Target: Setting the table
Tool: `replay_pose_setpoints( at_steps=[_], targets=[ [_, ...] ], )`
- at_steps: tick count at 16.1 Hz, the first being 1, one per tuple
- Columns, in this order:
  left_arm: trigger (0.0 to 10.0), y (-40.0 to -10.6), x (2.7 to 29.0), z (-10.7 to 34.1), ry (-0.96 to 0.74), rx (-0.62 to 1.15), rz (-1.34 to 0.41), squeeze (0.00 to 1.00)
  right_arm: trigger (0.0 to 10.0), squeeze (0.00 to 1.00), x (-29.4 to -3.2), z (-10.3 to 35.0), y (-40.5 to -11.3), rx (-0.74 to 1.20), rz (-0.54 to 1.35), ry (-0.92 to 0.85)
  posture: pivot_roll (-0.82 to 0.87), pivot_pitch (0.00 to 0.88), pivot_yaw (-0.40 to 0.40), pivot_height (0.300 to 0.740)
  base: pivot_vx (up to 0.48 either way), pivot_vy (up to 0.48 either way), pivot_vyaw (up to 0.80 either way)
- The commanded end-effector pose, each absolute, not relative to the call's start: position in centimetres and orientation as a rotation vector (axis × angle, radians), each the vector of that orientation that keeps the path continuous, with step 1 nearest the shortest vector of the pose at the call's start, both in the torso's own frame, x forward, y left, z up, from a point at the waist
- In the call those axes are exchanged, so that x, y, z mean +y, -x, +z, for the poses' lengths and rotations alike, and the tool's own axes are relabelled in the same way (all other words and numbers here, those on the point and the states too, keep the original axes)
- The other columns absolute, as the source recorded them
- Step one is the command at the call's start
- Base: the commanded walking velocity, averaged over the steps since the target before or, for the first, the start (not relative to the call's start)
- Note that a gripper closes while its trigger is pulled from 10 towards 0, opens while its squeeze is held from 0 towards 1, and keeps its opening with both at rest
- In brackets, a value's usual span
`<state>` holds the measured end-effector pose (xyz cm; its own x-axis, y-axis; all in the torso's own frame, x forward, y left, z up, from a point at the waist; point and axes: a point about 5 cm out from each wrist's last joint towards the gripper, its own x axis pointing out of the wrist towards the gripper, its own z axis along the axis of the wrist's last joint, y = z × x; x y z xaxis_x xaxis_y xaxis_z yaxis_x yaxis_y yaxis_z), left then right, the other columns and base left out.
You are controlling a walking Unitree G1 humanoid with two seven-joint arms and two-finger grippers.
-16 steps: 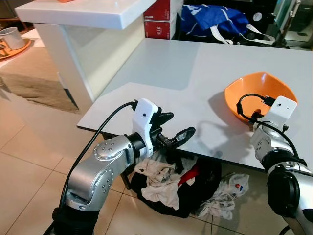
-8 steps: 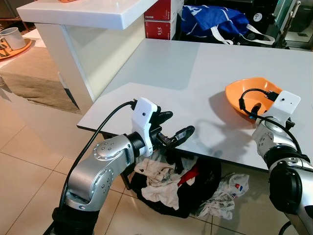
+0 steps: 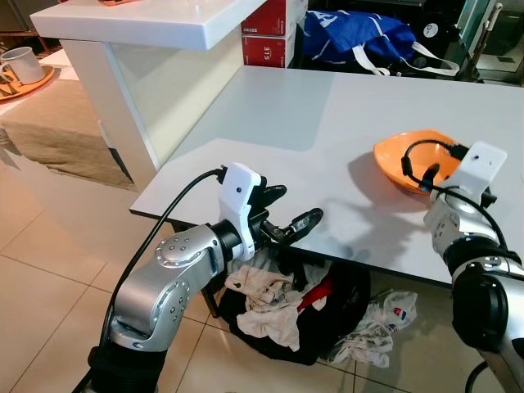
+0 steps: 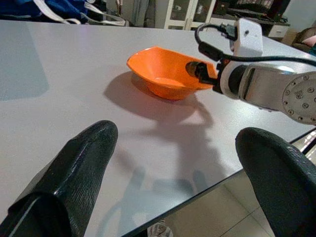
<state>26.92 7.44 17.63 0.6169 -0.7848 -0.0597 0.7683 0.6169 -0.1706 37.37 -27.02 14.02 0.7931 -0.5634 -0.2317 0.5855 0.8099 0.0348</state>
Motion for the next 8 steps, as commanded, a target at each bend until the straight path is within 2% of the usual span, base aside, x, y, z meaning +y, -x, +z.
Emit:
replay_pose_setpoints(
  at_steps=[1,6,7,8],
  targets=[
    [10.0,-27.3,7.7,18.0,0.127,0.115,-0.884,0.00,10.0,1.00,-26.8,15.6,-38.0,0.157,-0.595,-0.078,0.08,0.000,0.085,0.740,0.000,0.000,0.00],
    [10.0,-27.5,7.5,18.0,0.135,0.108,-0.872,0.00,10.0,1.00,-26.6,16.0,-38.2,0.139,-0.576,-0.031,0.07,0.000,0.079,0.740,0.000,0.000,0.00],
    [10.0,-27.7,7.5,17.9,0.137,0.105,-0.866,0.00,10.0,0.00,-26.4,16.6,-38.4,0.107,-0.562,0.013,0.07,0.000,0.078,0.740,0.000,0.000,0.00],
    [10.0,-27.8,7.5,17.8,0.139,0.103,-0.860,0.00,10.0,0.00,-26.2,17.2,-38.7,0.068,-0.548,0.042,0.06,0.000,0.077,0.740,0.000,0.000,0.00]
  ],
)
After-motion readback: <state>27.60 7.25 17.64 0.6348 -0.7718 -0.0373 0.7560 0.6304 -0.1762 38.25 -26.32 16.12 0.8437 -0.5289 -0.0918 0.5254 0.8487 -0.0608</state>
